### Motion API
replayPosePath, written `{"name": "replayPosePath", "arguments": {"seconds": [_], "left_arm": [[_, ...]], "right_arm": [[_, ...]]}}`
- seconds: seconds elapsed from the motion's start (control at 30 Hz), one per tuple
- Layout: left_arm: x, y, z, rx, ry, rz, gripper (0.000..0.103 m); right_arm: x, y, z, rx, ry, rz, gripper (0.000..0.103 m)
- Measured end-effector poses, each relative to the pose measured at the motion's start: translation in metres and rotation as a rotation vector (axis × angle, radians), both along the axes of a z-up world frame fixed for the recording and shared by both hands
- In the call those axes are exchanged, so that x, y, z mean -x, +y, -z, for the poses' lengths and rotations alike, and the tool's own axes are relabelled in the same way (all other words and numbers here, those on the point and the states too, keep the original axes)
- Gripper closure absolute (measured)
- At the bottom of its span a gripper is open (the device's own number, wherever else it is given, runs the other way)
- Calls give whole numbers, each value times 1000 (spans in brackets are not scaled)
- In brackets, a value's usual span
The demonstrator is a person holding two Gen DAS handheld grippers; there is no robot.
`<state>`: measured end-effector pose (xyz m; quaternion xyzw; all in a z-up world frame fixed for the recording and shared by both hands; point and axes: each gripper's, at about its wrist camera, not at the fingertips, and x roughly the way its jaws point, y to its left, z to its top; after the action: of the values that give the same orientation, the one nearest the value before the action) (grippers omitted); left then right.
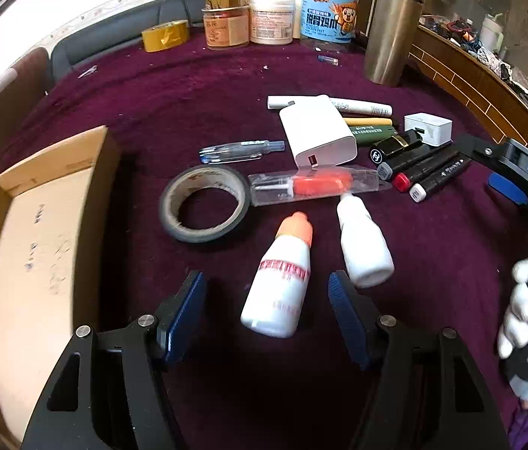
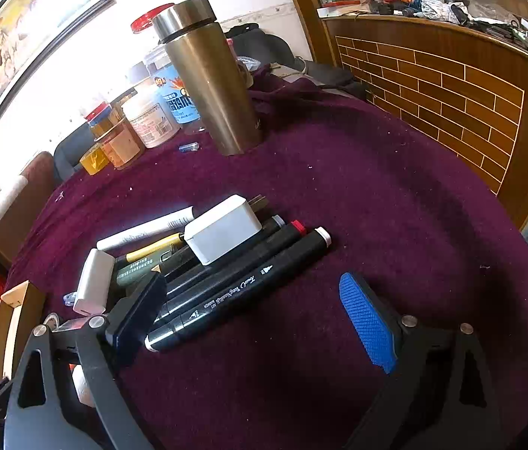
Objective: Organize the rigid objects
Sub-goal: 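Lower the left tool onto the white orange-capped bottle and grasp it, then carry the orange-capped bottle into the box with left tool while right places dropper bottle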
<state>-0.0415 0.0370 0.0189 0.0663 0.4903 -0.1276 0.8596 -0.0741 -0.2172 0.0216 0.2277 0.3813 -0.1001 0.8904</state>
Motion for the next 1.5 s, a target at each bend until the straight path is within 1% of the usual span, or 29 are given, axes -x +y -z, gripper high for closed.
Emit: {"name": "replayPosePath", "arguments": {"seconds": [0.03,0.07,0.1,0.2,0.3,0.37,0.43,0.5,0.57,0.6,0.63,0.67,0.7,0.73,0.8,0.9,0.97,1.0,1.03,1.1,1.13,1.2,1.27,1.33,1.4,1.47,1.5], "left_arm": [[-2,-1,2,-9,0,-2,58],[-1,-1,0,-20,-14,-7,65],[1,0,-1,7,0,4,81],[11,4,-6,52,13,-2,81],[16,2,-8,58,15,4,80],[12,-5,-4,38,21,8,75],[11,-11,-2,17,3,12,65],[14,-19,0,-16,-20,19,63],[16,-18,0,-12,-27,8,63],[16,-15,-1,-2,-21,1,65],[17,-12,-2,10,-14,-11,73],[19,-8,-3,30,-2,-22,78],[21,-3,-5,49,7,-28,81],[24,1,-7,62,11,-36,80],[30,7,-11,62,8,-46,80],[31,10,-8,60,21,-69,79],[28,8,-5,58,28,-61,76],[26,5,-3,46,23,-51,75],[25,2,-2,25,0,-45,75],[26,2,-1,17,-12,-37,75],[27,5,-1,34,-14,-38,76],[28,14,-2,86,0,-60,80],[34,26,-7,150,6,-79,80],[42,34,-14,170,-17,-87,80],[50,46,-21,192,-33,-100,80],[57,57,-27,218,-35,-116,80],[60,61,-29,224,-36,-122,80]], "right_arm": [[0,0,0,-1,1,0,9],[0,0,0,-2,2,1,9],[-1,0,1,-2,2,2,9],[-2,1,2,-4,10,1,9],[-3,2,2,-1,13,-1,9],[-3,2,3,-1,13,0,9],[-3,2,3,-3,14,3,9],[-4,2,4,-4,19,4,9],[-5,2,5,-3,22,3,9],[-4,3,5,-2,23,4,9],[-4,3,5,0,24,5,9],[-5,3,5,2,27,6,9],[-5,3,5,2,29,6,9],[-5,3,6,3,32,8,9],[-5,2,6,5,40,16,9],[-6,3,6,5,54,20,9],[-4,7,3,20,79,6,9],[0,13,-1,21,85,-21,9],[4,19,-5,11,81,-51,9],[12,37,-14,8,81,-130,9],[14,51,-19,24,88,-188,9],[12,70,-24,38,102,-264,9],[7,92,-24,28,126,-351,9],[0,110,-20,36,146,-406,9],[-8,128,-14,71,177,-440,9],[-17,143,-4,101,211,-458,22],[-21,148,1,108,232,-463,36]]}}
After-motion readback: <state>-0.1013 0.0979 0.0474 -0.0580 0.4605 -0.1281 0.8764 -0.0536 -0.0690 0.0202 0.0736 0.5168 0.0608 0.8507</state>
